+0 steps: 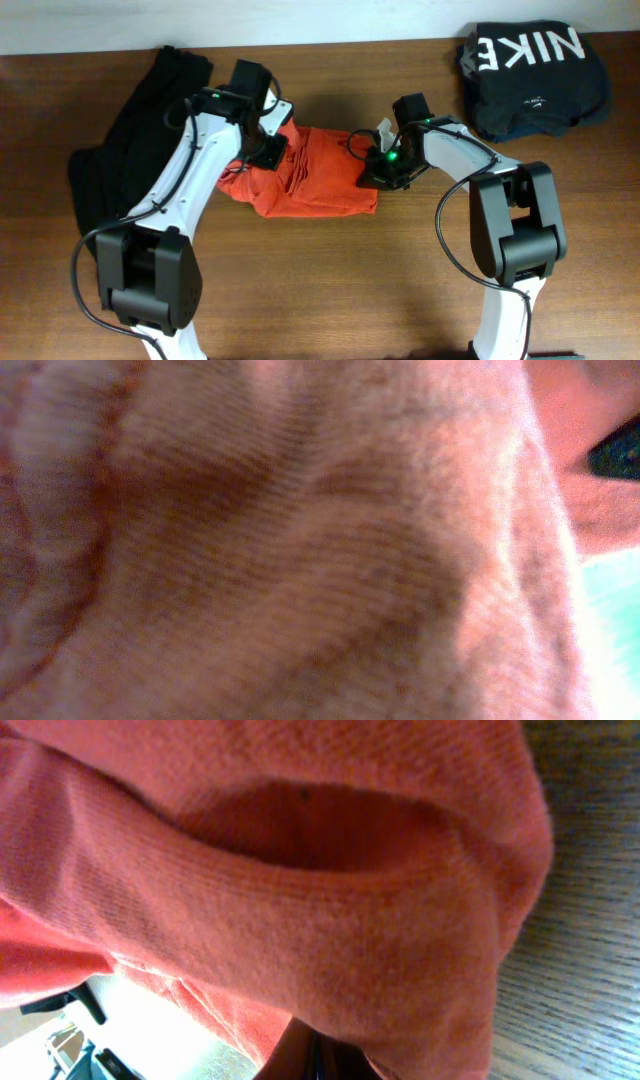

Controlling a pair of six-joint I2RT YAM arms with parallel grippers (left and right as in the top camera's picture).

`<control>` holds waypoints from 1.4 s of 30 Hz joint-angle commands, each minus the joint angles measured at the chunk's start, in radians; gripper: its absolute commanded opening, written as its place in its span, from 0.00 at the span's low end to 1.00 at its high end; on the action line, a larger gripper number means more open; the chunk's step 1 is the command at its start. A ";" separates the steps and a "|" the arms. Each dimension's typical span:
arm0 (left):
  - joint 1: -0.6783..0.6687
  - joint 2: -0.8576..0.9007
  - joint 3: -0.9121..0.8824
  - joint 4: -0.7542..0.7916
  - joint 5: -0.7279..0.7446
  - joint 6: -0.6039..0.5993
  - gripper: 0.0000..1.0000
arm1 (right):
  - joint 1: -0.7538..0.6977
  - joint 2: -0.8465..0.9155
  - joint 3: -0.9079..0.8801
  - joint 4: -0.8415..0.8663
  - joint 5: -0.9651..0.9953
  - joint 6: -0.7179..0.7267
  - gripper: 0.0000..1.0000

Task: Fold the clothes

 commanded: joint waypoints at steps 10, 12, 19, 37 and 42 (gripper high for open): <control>-0.155 -0.032 0.067 0.061 -0.056 -0.066 0.04 | 0.008 0.017 -0.007 -0.005 -0.017 0.009 0.04; -0.165 -0.027 0.067 0.069 -0.059 -0.066 0.04 | 0.008 0.017 -0.007 -0.005 -0.017 0.009 0.04; -0.171 0.066 0.067 0.091 -0.056 -0.074 0.04 | -0.004 0.015 0.003 0.049 -0.181 0.009 0.04; -0.179 0.101 0.067 0.153 -0.047 -0.081 0.21 | -0.251 -0.234 0.242 -0.019 -0.231 0.034 0.04; -0.197 0.101 0.067 0.233 0.083 -0.081 0.49 | -0.286 -0.234 0.242 -0.045 -0.230 0.004 0.04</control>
